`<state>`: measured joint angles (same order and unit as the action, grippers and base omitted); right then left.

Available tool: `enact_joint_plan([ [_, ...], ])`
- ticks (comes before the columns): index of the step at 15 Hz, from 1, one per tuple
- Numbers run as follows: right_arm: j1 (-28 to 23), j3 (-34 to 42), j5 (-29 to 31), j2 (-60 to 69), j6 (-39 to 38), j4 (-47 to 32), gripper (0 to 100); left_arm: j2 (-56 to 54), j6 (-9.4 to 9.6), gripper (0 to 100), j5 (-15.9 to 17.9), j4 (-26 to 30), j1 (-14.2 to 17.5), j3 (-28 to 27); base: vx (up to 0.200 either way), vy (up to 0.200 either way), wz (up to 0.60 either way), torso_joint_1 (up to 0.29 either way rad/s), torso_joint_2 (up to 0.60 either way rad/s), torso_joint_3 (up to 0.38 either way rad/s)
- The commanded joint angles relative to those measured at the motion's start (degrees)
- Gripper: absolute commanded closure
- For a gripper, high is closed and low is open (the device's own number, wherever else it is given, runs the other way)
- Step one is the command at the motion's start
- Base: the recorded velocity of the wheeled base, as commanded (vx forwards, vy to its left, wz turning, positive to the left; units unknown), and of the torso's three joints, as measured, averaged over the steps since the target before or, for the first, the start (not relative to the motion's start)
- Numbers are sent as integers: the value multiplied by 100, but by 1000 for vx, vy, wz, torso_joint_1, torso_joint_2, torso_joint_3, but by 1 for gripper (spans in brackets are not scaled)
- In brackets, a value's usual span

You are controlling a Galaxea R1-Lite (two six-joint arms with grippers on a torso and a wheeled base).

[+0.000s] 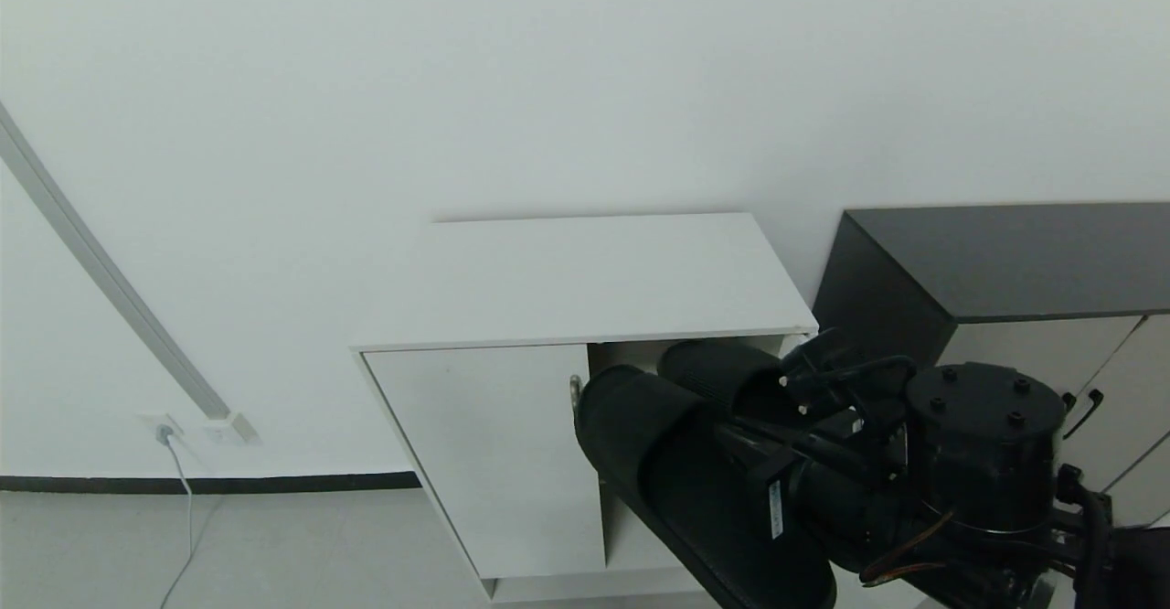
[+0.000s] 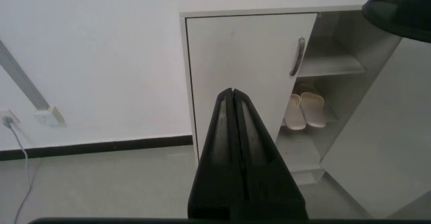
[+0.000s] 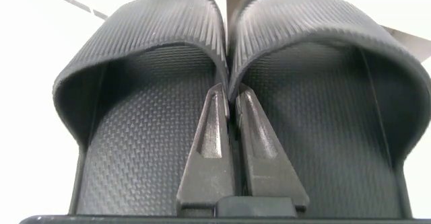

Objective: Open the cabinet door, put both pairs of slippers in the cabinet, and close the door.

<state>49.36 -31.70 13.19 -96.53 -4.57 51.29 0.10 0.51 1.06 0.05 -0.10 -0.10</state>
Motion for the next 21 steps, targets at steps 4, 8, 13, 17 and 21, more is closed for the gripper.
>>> enact_joint_plan([
  [4,12,49,-1,-33,0,4,100,-1,2,100,-1,4,1,1,0,0,0,-150,338,194],
  [8,12,76,-1,-15,0,4,100,-1,2,100,-1,4,1,1,0,0,0,-201,482,266],
  [13,12,111,-9,-7,0,4,100,-1,2,100,-1,13,1,1,0,0,0,-227,543,316],
  [17,12,129,-27,-24,0,4,100,-1,2,100,-1,4,1,1,0,0,0,-196,522,316],
  [21,12,129,-27,-15,0,4,100,-1,-7,100,-1,4,1,1,0,0,0,-177,502,319],
])
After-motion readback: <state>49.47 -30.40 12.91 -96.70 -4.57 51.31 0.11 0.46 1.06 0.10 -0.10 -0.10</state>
